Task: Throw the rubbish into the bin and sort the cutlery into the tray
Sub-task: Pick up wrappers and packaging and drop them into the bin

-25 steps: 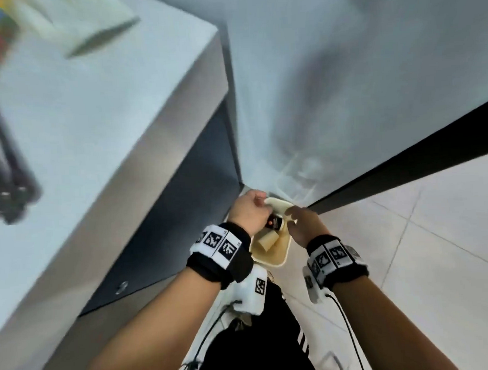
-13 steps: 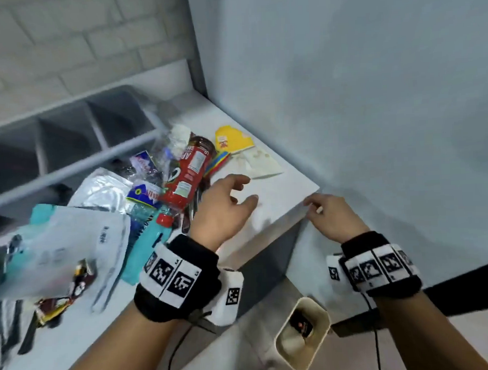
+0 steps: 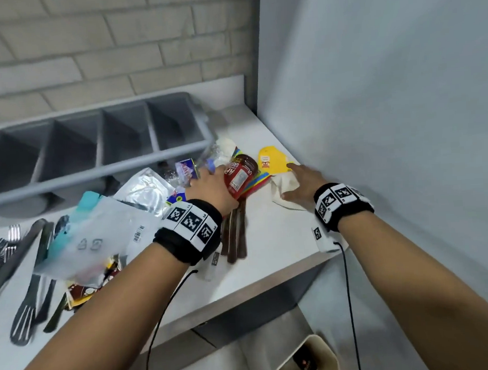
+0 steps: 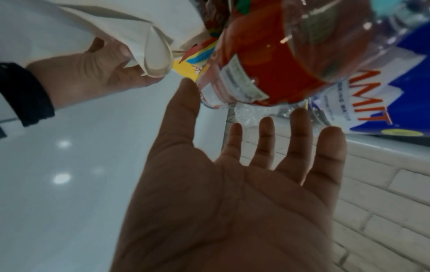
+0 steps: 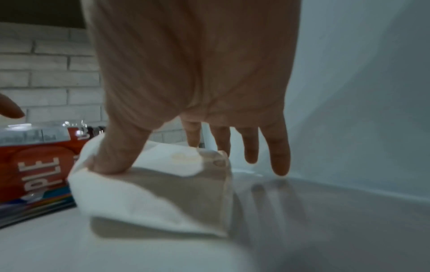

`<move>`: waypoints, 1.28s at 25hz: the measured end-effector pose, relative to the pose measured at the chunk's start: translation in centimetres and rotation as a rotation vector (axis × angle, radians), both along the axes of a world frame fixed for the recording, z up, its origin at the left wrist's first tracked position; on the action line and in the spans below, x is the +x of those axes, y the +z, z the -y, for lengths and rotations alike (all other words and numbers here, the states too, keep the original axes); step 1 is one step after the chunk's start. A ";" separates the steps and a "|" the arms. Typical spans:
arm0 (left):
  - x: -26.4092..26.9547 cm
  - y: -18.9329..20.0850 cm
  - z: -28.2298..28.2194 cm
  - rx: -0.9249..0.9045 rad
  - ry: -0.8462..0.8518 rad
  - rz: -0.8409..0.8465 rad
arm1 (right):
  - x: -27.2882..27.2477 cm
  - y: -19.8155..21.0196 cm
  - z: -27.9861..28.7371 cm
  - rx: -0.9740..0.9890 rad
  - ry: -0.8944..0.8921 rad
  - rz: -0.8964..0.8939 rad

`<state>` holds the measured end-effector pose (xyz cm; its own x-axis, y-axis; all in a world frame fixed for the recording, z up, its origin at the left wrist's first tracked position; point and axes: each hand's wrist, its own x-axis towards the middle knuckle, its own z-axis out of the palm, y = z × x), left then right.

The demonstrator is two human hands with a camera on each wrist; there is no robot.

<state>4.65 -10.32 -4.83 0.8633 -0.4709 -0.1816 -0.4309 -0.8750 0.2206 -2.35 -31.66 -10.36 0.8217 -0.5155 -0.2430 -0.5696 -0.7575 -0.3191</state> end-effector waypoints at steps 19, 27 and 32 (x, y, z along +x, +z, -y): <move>0.3 -0.9 -1.2 -0.190 -0.024 -0.077 | 6.1 0.9 2.8 0.276 -0.240 0.185; 0.5 -0.7 -2.0 -0.439 0.044 -0.229 | 7.0 0.5 2.8 0.305 -0.339 0.305; 0.2 0.3 -2.5 -0.533 0.075 -0.245 | 4.7 1.7 2.8 0.276 -0.396 0.625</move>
